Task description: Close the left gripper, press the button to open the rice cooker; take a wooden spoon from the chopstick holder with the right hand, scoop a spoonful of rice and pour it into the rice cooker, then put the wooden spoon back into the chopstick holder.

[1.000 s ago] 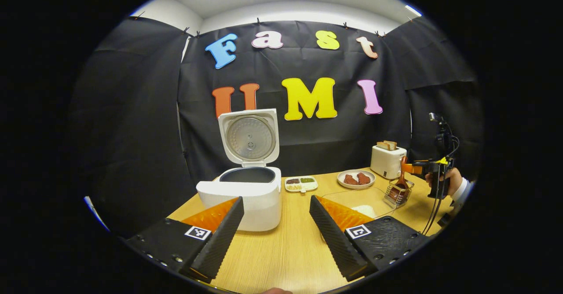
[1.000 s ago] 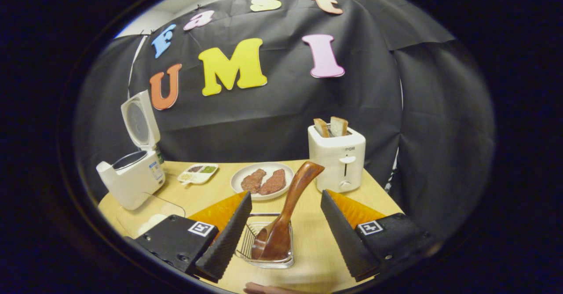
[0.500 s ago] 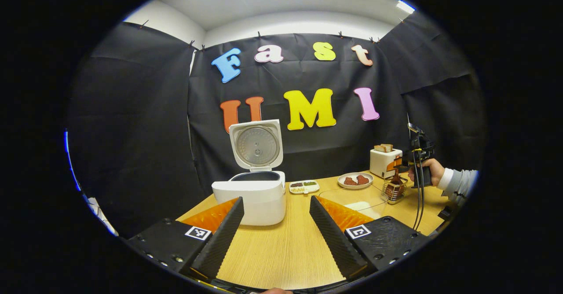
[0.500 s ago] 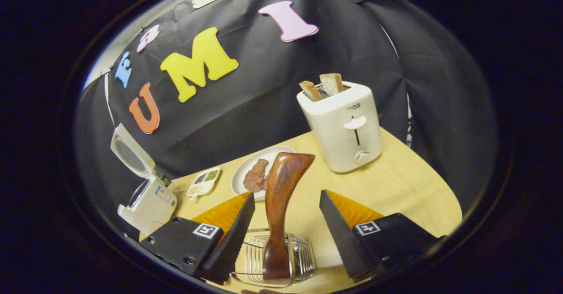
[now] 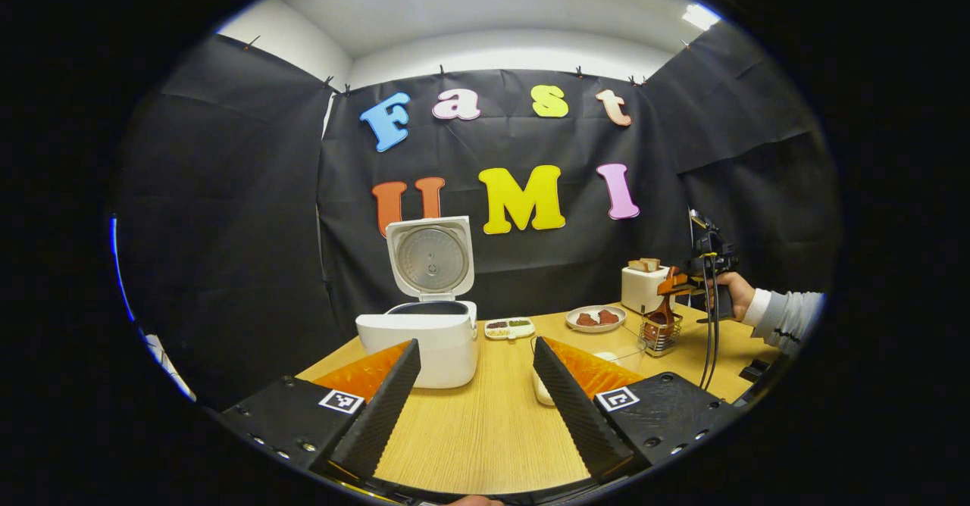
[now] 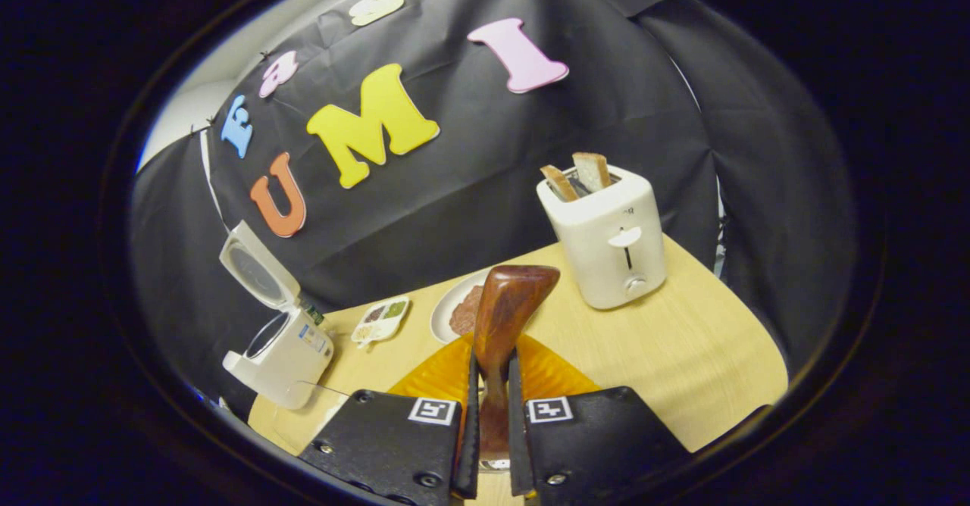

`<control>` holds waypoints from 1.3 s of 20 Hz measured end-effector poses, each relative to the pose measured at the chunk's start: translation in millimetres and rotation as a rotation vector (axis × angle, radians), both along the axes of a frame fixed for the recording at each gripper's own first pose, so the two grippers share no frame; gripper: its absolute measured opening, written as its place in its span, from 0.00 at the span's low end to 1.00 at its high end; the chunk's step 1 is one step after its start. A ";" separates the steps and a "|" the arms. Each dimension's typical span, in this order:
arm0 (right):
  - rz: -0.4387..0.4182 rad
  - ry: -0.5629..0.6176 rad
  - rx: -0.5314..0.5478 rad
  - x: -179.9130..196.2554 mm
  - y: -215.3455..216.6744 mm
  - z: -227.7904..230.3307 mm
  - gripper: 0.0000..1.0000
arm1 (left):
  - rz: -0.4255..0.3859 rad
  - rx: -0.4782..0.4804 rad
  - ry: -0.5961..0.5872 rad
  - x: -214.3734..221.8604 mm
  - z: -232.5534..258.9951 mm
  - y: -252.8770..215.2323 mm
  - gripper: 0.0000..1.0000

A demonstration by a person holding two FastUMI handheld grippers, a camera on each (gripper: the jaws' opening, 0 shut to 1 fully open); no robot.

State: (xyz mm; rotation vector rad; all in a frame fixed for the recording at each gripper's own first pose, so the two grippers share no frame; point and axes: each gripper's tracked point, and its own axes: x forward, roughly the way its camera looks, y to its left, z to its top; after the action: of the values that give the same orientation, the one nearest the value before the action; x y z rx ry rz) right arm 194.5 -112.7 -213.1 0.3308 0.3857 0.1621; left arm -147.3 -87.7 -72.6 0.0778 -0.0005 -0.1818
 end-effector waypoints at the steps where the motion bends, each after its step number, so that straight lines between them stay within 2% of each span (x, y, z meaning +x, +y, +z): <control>1: -0.007 -0.026 -0.013 -3.4 -0.1 10.1 0.21 | 0.004 -0.006 0.002 -0.4 0.7 2.8 0.95; 8: -0.027 -0.204 -0.166 -38.6 25.9 80.9 0.21 | 0.013 0.000 -0.015 -0.6 15.0 15.9 0.95; 10: -0.002 -0.239 -0.194 -50.9 46.0 94.1 0.21 | 0.026 -0.018 -0.012 -2.9 13.4 22.5 0.96; 14: 0.053 -0.285 -0.256 -70.0 97.9 107.5 0.21 | -0.020 -0.078 0.024 -4.7 10.8 18.2 0.95; 16: 0.103 -0.310 -0.275 -79.5 129.6 110.1 0.21 | -0.033 -0.067 0.026 -4.8 15.0 20.1 0.95; 21: 0.152 -0.300 -0.274 -87.1 192.2 87.7 0.21 | -0.007 -0.031 -0.046 -18.8 30.7 32.8 0.96; 26: 0.140 -0.246 -0.373 -69.1 234.2 30.9 0.21 | -0.014 0.021 -0.083 -34.2 33.0 38.5 0.95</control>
State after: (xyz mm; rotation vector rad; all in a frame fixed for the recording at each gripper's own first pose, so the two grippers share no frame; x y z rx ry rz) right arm 125.5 121.6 -182.2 -0.0845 0.1886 0.2604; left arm -181.5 -49.2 -39.6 0.1059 -0.0823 -0.1922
